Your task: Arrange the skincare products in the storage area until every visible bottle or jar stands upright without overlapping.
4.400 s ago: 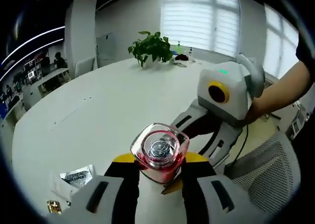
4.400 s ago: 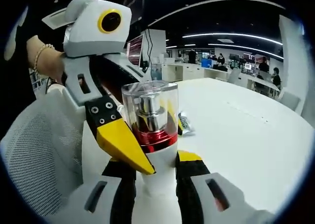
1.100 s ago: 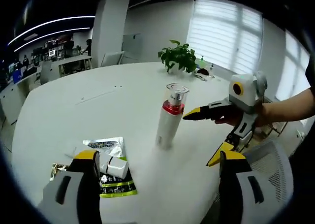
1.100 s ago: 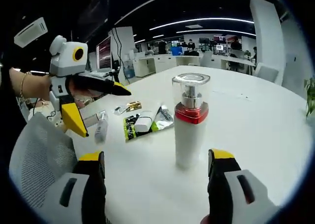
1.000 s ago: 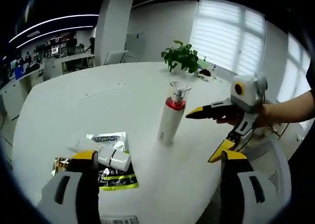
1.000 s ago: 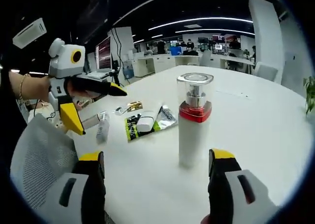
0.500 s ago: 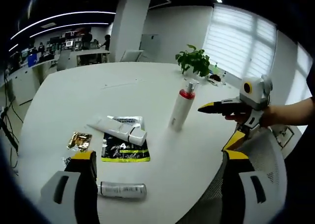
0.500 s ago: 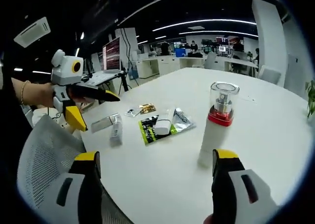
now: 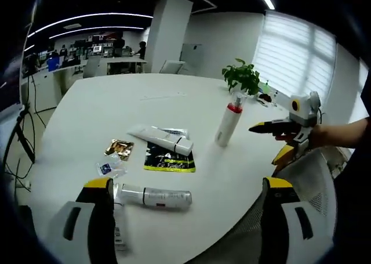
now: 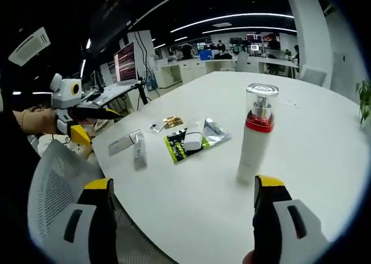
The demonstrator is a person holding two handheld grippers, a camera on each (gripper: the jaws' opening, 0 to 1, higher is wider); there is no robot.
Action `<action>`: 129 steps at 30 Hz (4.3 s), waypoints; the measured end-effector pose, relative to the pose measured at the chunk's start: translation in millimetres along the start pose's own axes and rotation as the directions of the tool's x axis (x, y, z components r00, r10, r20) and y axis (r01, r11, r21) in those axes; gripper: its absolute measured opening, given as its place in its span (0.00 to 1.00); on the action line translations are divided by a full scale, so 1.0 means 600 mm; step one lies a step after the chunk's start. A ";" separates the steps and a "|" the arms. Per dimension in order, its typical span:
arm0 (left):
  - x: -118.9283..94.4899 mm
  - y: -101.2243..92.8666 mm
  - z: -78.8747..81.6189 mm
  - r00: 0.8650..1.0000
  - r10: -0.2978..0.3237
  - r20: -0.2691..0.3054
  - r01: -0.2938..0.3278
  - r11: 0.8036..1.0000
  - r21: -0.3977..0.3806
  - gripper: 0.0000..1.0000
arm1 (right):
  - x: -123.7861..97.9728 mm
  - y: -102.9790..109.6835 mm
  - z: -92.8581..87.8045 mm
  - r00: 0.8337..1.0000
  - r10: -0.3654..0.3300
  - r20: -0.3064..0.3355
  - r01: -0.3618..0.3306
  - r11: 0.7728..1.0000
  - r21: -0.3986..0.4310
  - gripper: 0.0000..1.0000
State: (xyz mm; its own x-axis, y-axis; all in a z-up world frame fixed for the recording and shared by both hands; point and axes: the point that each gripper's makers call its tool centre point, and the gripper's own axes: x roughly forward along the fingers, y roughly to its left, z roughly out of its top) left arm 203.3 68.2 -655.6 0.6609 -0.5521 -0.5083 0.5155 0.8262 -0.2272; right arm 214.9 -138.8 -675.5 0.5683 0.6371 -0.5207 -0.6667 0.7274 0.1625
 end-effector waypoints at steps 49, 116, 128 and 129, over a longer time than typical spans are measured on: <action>-0.004 0.026 -0.031 0.997 0.069 0.024 -0.069 0.997 0.021 0.91 | 0.052 0.007 0.027 0.997 0.006 -0.080 -0.008 1.000 -0.027 0.98; -0.002 0.037 -0.043 0.995 0.096 0.001 -0.096 0.995 0.006 0.86 | 0.389 -0.043 0.082 0.945 -0.127 -0.303 0.074 0.981 -0.180 0.45; -0.002 0.040 -0.044 0.994 0.107 -0.004 -0.107 0.994 0.001 0.85 | 0.395 -0.041 0.079 0.946 -0.135 -0.296 0.079 0.978 -0.194 0.34; -0.001 0.040 -0.044 0.994 0.107 -0.005 -0.107 0.994 0.002 0.85 | 0.396 -0.042 0.079 0.947 -0.133 -0.294 0.078 0.978 -0.193 0.33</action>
State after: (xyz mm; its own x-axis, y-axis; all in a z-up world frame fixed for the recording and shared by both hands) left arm 200.7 91.3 -682.3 0.7095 -0.4601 -0.5338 0.4431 0.8802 -0.1698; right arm 389.5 6.1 -763.6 0.4849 0.4316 -0.7606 -0.7011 0.7118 -0.0431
